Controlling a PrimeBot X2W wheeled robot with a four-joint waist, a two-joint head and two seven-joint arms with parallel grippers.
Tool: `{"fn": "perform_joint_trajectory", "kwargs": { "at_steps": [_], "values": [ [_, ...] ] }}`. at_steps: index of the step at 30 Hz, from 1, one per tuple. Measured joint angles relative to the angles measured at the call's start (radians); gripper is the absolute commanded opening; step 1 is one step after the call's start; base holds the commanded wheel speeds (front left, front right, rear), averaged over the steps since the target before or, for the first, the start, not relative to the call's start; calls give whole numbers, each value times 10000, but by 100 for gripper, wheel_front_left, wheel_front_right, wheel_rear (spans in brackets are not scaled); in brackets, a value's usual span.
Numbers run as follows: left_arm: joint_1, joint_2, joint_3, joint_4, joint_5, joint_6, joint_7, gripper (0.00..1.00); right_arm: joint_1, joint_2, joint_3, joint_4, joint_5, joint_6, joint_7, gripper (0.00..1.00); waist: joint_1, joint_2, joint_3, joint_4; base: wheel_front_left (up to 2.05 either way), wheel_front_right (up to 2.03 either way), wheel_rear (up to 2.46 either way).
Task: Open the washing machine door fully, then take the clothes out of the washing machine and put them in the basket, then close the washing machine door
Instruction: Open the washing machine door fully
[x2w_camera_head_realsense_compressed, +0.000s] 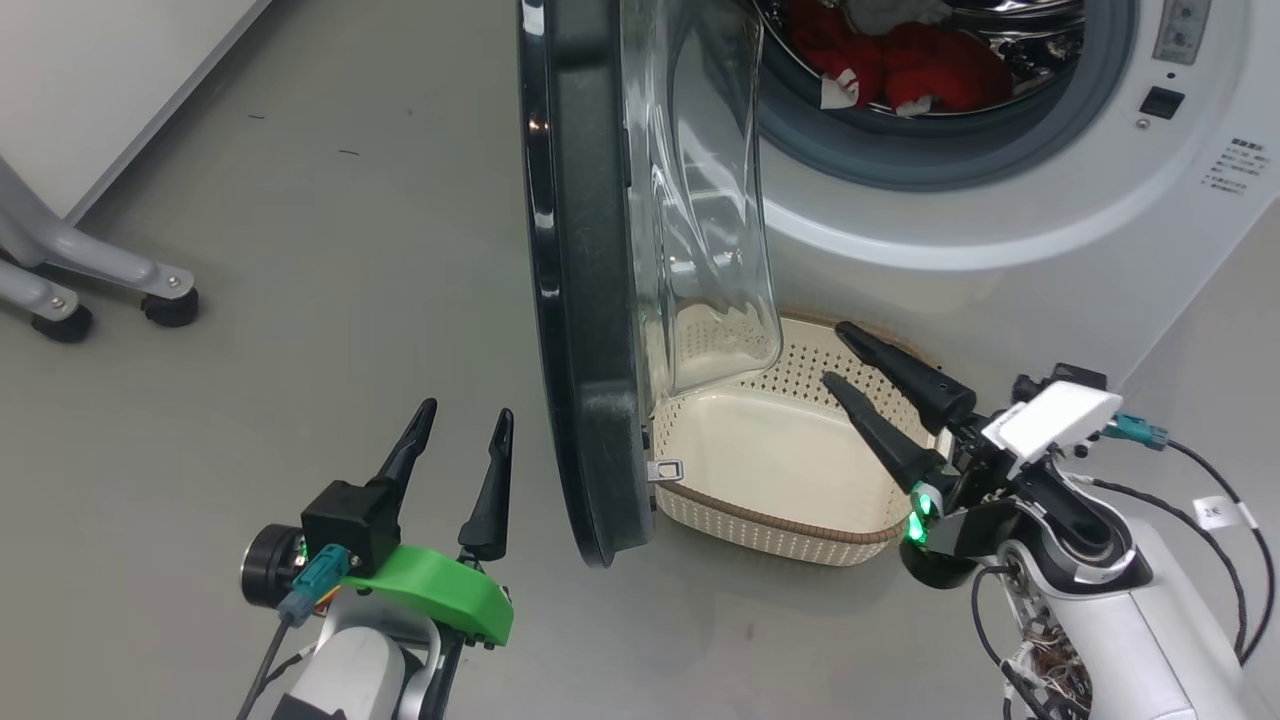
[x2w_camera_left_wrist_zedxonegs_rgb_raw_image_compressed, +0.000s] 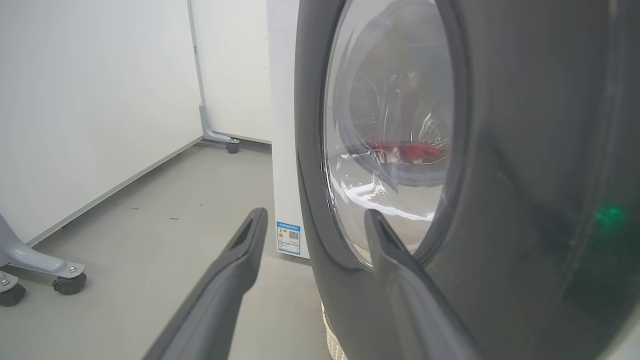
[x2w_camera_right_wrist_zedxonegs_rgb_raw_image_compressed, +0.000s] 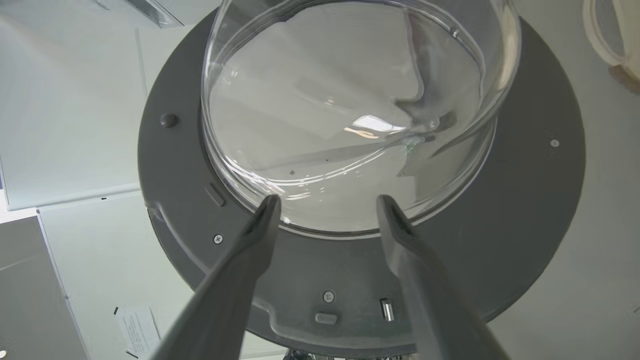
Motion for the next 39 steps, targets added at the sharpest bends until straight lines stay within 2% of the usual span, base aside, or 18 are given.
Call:
{"fn": "perform_joint_trajectory", "kwargs": {
  "at_steps": [11, 16, 23, 30, 34, 39],
  "values": [
    [19, -2, 132, -2, -2, 84, 0, 100, 1464, -594, -616, -1068, -2568, -2, -2303, 100, 0, 0, -67, -252, 0, 0, 0],
    [50, 0, 213, 23, -2, 88, 0, 100, 1907, -1103, -731, -1365, -4537, 0, -3896, 100, 0, 0, -100, -309, 0, 0, 0],
    [107, 6, 299, 54, 0, 100, 0, 100, 2003, -1785, -368, -1902, -7473, 0, -6077, 100, 0, 0, -96, -417, 0, 0, 0],
    [107, 4, 297, 56, 4, 100, 0, 100, 2010, -2543, -25, -1753, -10805, -31, -8195, 100, 0, 0, -93, -417, 0, 0, 0],
    [107, 4, 299, 79, 15, 100, 0, 100, 2012, -2629, 46, -1572, -12287, -717, -7946, 100, 0, 0, -107, -402, 0, 0, 0],
    [108, 4, 301, 107, 15, 100, 0, 100, 2040, -2535, 12, -1534, -13540, -1528, -7766, 100, 0, 0, -118, -378, 0, 0, 0]
  ]
}}
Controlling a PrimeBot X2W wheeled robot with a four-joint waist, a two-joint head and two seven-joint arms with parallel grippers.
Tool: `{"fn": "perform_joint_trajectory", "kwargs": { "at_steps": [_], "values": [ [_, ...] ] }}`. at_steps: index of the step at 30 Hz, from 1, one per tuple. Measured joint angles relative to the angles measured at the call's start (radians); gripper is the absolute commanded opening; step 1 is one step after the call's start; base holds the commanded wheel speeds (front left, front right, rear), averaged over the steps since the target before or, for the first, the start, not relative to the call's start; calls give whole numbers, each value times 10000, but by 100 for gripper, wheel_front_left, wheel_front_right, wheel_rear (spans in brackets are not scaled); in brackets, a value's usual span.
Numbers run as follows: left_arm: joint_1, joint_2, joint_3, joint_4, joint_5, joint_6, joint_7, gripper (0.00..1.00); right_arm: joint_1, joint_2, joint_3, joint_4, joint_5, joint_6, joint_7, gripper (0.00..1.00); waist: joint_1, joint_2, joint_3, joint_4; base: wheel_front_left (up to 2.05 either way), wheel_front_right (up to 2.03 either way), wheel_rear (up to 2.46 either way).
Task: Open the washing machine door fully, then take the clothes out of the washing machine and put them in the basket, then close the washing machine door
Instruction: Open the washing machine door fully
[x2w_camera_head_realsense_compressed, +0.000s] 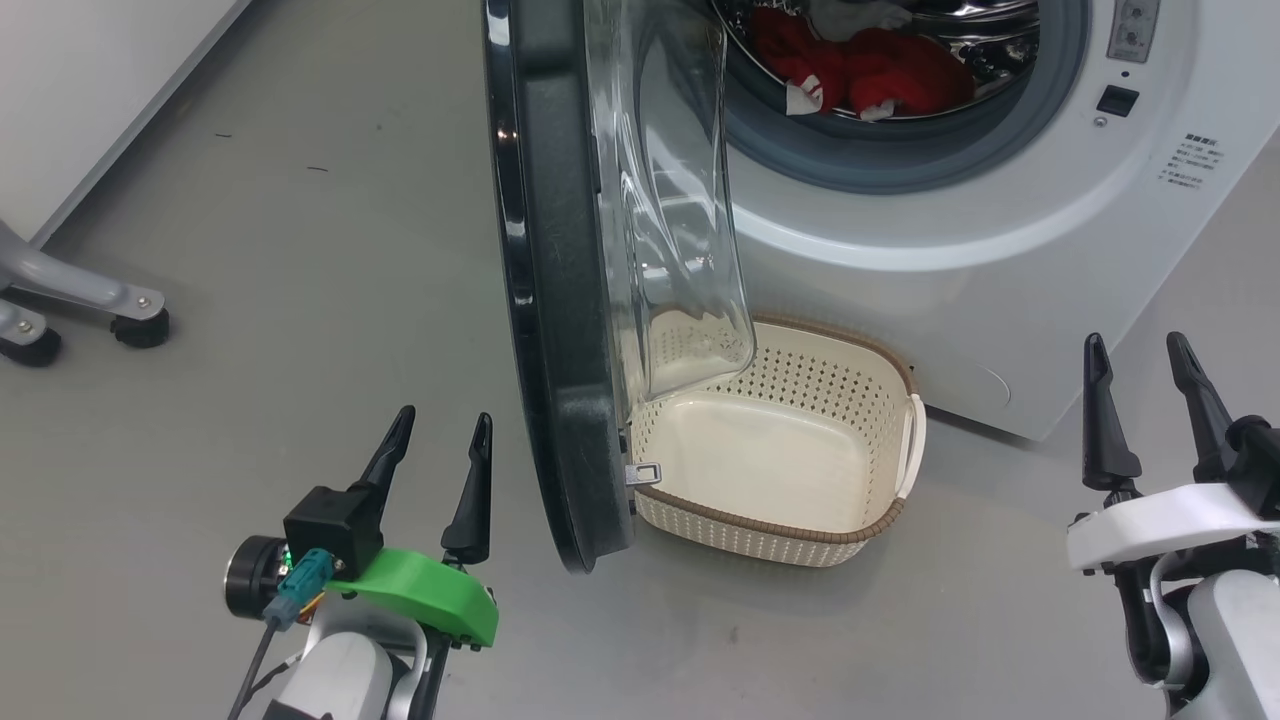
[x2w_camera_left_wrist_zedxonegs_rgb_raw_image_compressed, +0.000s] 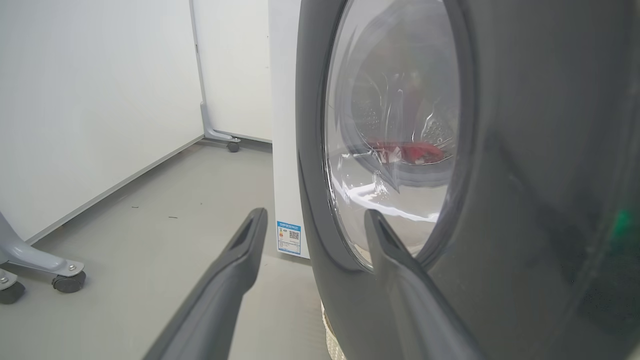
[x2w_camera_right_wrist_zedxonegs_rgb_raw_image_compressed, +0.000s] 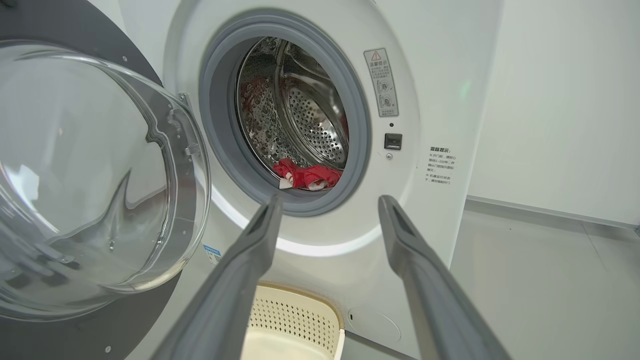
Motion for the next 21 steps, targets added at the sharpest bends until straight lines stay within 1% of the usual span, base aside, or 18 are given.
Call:
{"fn": "perform_joint_trajectory", "kwargs": {
  "at_steps": [2, 6, 10, 16, 19, 21],
  "values": [
    [0, 0, 8, 6, 0, 0, 0, 100, 25, 242, -146, -140, -407, -215, 10, 100, 0, 0, 1, 5, 0, 0, 0],
    [1, 0, 23, 10, 2, 0, 0, 100, 187, 711, -201, -270, -821, -426, 38, 100, 0, 0, 2, 7, 0, 0, 0],
    [2, 0, 23, 12, 4, 0, 0, 100, 491, 1080, -184, -267, -1039, -430, 38, 100, 0, 0, 1, 7, 0, 0, 0],
    [11, 0, 19, 21, 4, 0, 0, 100, 755, 1254, -148, -151, -1549, -435, 38, 100, 0, 0, 0, 17, 0, 0, 0],
    [17, 0, 19, 25, 4, 0, 0, 100, 786, 1352, -182, -128, -1590, -451, 40, 100, 0, 0, 0, 22, 0, 0, 0],
    [26, 0, 19, 33, 4, 0, 0, 100, 787, 1427, -205, -130, -1678, -522, 38, 100, 0, 0, 0, 26, 0, 0, 0]
  ]
}}
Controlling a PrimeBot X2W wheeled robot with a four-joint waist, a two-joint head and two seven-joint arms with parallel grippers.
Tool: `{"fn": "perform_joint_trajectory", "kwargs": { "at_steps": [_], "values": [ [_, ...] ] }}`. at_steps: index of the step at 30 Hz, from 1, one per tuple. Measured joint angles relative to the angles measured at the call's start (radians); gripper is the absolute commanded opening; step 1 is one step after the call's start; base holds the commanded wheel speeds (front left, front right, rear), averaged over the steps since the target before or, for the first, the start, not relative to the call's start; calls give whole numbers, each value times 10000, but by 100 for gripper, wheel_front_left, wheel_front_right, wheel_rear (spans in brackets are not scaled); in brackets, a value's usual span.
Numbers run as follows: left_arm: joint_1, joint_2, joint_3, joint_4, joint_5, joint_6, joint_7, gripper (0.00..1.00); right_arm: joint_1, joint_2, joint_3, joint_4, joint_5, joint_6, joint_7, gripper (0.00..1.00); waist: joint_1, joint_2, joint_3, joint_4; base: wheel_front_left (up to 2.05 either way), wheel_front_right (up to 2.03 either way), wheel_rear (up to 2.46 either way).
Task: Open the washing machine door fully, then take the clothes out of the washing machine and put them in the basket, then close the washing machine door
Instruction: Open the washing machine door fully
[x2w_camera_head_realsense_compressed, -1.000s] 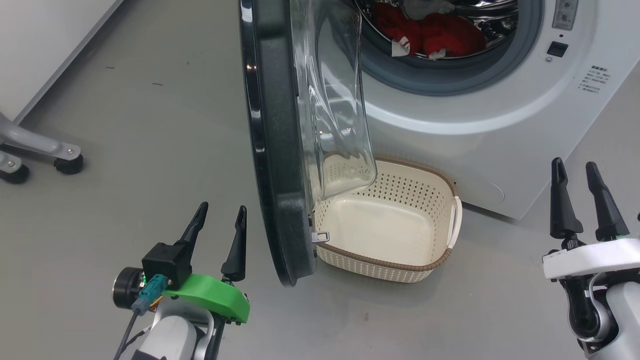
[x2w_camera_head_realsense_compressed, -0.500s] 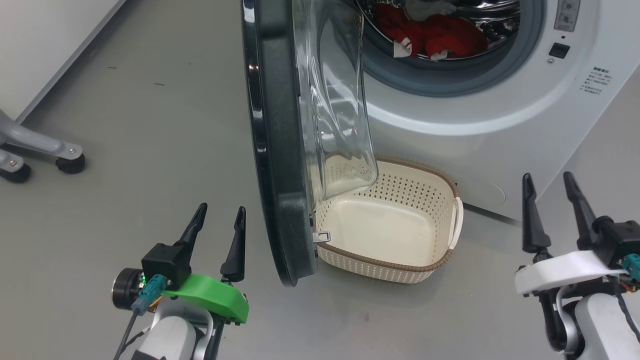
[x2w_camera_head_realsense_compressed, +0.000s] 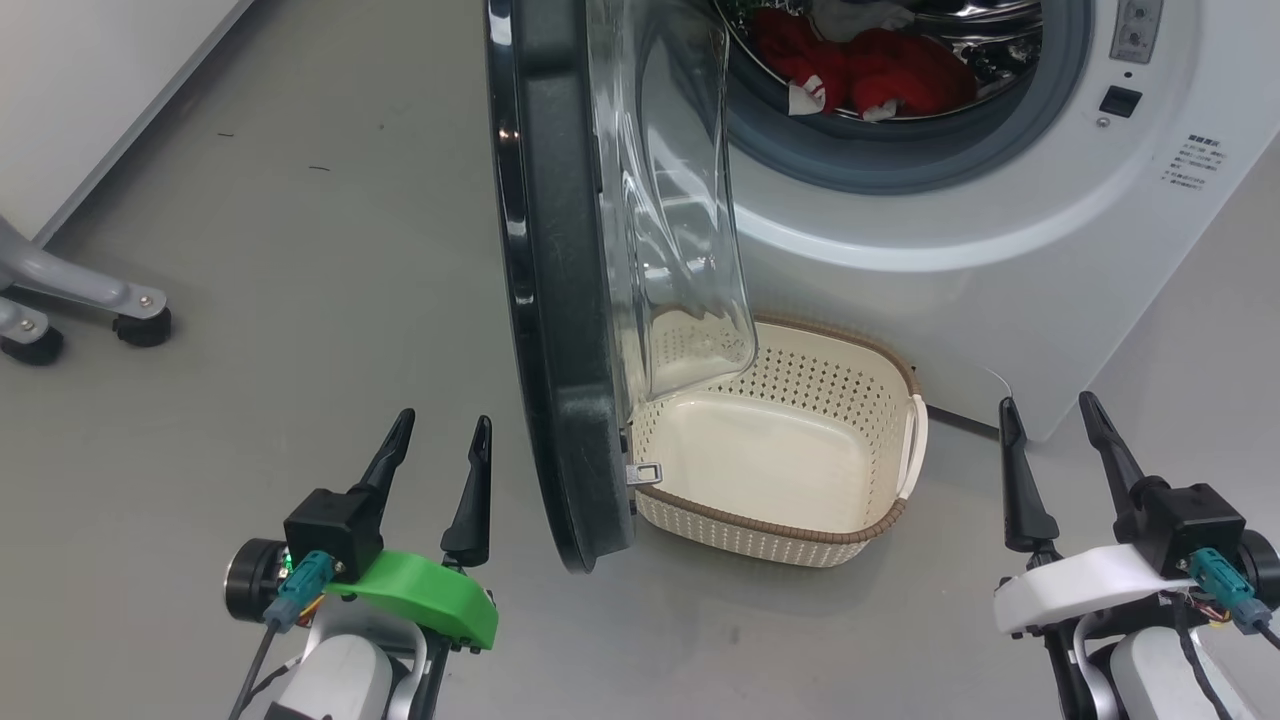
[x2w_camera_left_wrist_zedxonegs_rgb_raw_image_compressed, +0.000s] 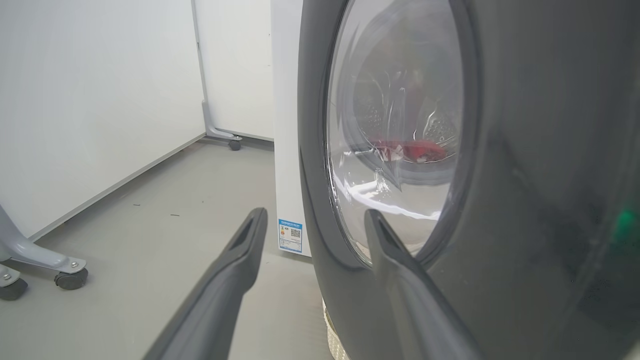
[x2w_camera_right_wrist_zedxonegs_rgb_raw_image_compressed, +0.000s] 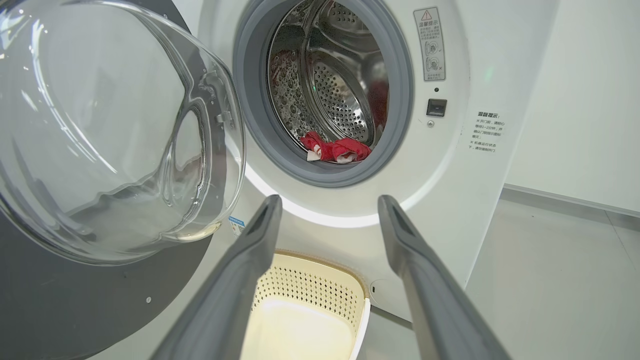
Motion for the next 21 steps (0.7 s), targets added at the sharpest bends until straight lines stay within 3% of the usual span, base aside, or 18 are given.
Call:
{"fn": "perform_joint_trajectory", "kwargs": {
  "at_steps": [17, 18, 19, 20, 21],
  "values": [
    [13, 0, -10, 42, 0, 0, 0, 100, 160, 454, -318, 15, -500, 13, 0, 100, 0, 0, 7, 9, 0, 0, 0],
    [14, 0, -10, 46, 0, 0, 0, 89, 162, 468, -334, 17, -502, 15, 0, 100, 0, 0, 7, 11, 0, 0, 0],
    [15, 0, -12, 52, 0, 0, 0, 67, 165, 470, -351, 21, -541, 15, 2, 100, 0, 0, 6, 14, 0, 0, 0],
    [16, 0, -15, 61, 0, 0, 0, 36, 166, 476, -376, 25, -585, 17, 0, 100, 0, 0, 5, 17, 0, 0, 0],
    [17, 0, -23, 67, 0, 0, 0, 0, 167, 477, -387, 35, -616, 19, 0, 100, 0, 0, 4, 22, 0, 0, 0]
  ]
}}
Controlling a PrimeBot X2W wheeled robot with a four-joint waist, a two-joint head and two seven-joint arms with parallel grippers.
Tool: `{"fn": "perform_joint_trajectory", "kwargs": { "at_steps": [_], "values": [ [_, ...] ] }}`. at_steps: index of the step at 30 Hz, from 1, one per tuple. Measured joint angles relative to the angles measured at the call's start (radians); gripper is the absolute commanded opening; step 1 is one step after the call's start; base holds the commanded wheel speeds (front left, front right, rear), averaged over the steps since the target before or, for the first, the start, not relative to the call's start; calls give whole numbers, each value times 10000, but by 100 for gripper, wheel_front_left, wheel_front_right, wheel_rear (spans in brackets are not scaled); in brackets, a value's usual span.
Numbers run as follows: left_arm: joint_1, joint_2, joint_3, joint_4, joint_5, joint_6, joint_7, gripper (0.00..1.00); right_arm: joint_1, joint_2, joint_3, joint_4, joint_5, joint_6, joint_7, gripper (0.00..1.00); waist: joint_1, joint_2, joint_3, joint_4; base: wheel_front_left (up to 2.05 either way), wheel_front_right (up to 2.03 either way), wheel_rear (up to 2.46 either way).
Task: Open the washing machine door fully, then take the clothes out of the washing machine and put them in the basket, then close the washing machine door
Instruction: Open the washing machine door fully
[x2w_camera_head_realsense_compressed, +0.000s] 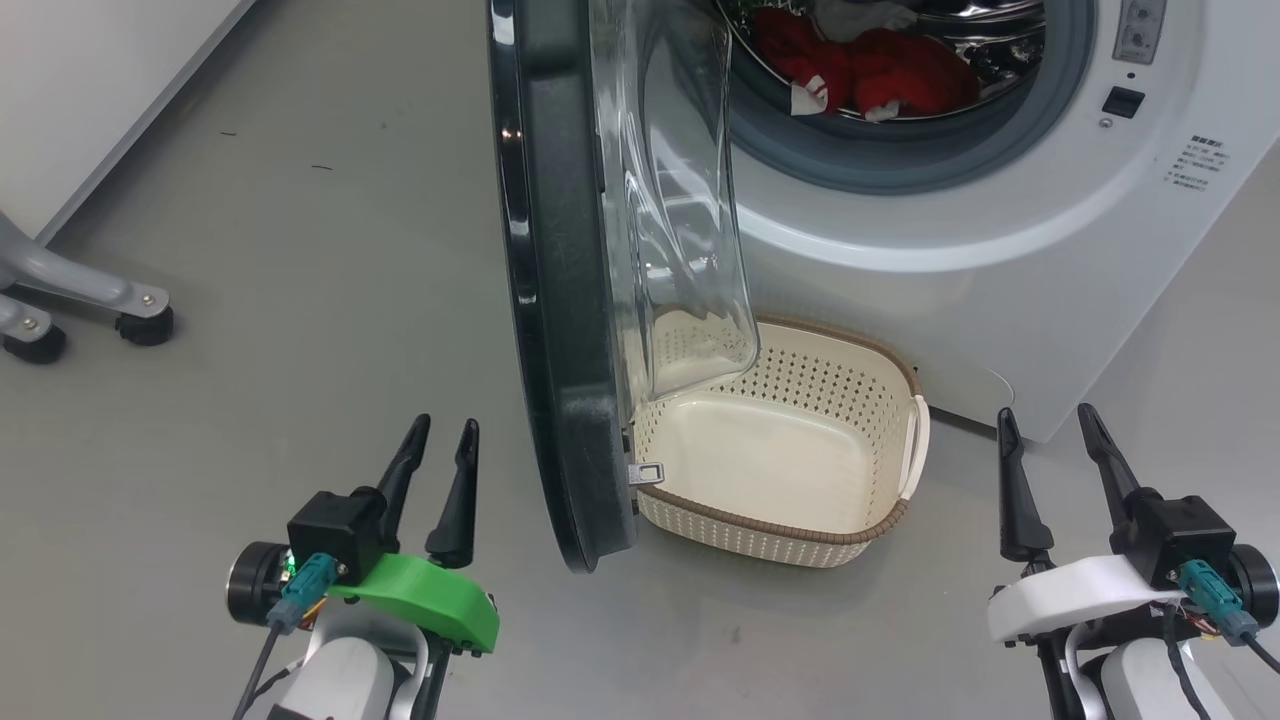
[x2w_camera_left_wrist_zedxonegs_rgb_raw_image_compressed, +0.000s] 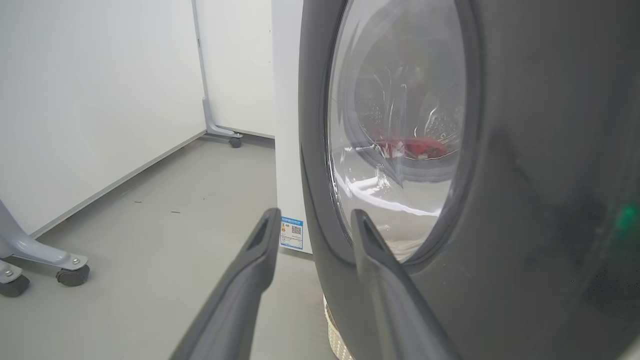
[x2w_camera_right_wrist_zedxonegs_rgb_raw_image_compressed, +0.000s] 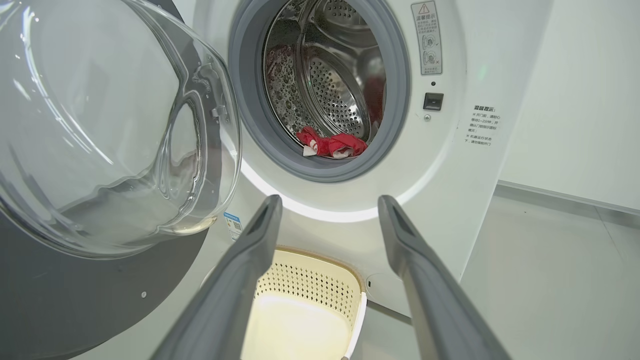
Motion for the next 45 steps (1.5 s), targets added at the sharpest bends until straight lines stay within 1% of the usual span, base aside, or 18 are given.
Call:
{"fn": "perform_joint_trajectory", "kwargs": {
  "at_steps": [5, 7, 14, 18, 22, 26, 29, 32, 36, 40, 45],
  "values": [
    [3, 0, -29, 36, 13, 0, 0, 0, 33, 128, -163, 13, -54, 13, 0, 100, 0, 0, -17, 32, 0, 0, 0],
    [6, 0, -27, 52, 13, 0, 0, 0, 43, 134, -221, 36, -58, 94, 0, 100, 0, 0, -33, 53, 0, 0, 0],
    [6, 0, 155, -178, 63, -13, 0, 0, 136, 169, -276, 73, -324, 184, 2, 100, 0, 0, -38, 89, 0, 0, 0],
    [-49, -4, 546, -959, 140, -13, 0, 0, 144, 194, -353, 75, -353, 186, 0, 100, 0, 0, -4, 113, 0, 0, 0],
    [-202, -4, 940, -1756, 194, -13, -2, 0, 146, 288, -431, 73, -366, 276, 0, 100, 0, 0, 15, 137, 0, 0, 0],
    [-527, -4, 1252, -2867, 322, -12, -2, 0, 147, 324, -500, 82, -403, 305, 2, 100, 0, 0, 27, 151, 0, 0, 0],
    [-819, -4, 1262, -3781, 550, -19, -54, 0, 148, 339, -537, 90, -431, 362, 2, 100, 0, 0, 25, 157, 0, 0, 0],
    [-1003, -2, 1037, -4585, 593, -171, -58, 0, 149, 359, -568, 102, -481, 391, 0, 100, 0, 0, 19, 152, 0, 0, 0],
    [-1042, -2, 395, -5344, 608, -508, -59, 0, 149, 399, -581, 128, -489, 456, 2, 100, 0, 0, 10, 113, 0, 0, 0],
    [-1027, 0, -464, -5580, 522, -857, -59, 0, 148, 430, -566, 153, -616, 537, 2, 100, 0, 0, 8, 41, 0, 0, 0],
    [-665, 15, -1559, -5386, 456, -1256, -46, 0, 147, 487, -525, 199, -690, 623, 2, 100, 0, 0, 2, -83, 0, 0, 0]
  ]
}}
